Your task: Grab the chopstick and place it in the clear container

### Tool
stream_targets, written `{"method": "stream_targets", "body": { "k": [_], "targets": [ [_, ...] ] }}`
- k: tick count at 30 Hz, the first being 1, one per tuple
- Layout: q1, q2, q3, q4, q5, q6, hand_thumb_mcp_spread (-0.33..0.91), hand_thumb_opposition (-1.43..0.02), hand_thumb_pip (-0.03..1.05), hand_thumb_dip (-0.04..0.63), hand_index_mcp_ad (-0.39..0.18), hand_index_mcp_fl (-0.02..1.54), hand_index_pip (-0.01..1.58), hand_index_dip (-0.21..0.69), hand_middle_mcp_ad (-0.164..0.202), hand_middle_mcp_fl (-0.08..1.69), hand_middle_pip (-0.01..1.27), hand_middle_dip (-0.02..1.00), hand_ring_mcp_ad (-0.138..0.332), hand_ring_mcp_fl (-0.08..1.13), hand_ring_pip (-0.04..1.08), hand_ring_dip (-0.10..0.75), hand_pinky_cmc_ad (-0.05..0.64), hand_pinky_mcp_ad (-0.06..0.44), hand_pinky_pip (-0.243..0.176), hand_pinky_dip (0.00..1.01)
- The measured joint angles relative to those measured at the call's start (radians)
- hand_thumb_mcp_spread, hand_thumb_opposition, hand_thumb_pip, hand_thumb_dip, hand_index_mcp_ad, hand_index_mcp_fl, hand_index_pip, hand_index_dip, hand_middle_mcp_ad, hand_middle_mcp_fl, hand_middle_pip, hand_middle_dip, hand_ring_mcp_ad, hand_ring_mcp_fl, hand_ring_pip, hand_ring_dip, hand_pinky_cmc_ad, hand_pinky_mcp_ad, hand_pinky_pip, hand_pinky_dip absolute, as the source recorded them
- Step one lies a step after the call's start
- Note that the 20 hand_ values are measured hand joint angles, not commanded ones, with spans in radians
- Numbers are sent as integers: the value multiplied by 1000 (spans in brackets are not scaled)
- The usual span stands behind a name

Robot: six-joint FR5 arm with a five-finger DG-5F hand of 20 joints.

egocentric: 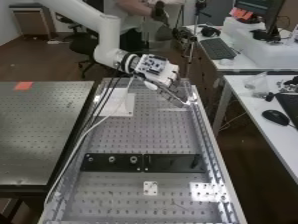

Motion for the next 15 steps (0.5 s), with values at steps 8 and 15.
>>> {"method": "stream_targets", "body": {
  "k": [8,15],
  "targets": [
    [8,-19,2,-2,14,13,668,-1155,419,304,-150,1463,216,328,44,1353,518,339,42,750,79,262,429,265,51,442],
    [12,-28,-3,44,45,-2,668,-1155,419,304,-147,1456,216,323,45,1354,522,339,51,766,75,262,429,264,51,450]
  ]
}}
